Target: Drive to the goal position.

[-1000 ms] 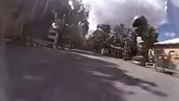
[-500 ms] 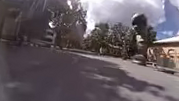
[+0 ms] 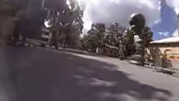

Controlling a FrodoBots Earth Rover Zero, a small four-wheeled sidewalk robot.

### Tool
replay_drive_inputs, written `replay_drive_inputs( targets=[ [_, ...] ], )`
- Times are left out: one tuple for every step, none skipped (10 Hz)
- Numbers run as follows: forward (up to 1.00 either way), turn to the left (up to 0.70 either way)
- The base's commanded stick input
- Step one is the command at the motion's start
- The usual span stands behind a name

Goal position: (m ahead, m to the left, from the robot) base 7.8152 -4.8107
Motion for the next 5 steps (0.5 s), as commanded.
replay_drive_inputs(
  targets=[
    [0.85, 0.01],
    [0.85, 0.01],
    [0.85, 0.01],
    [0.85, 0.01],
    [0.85, 0.01]
  ],
)
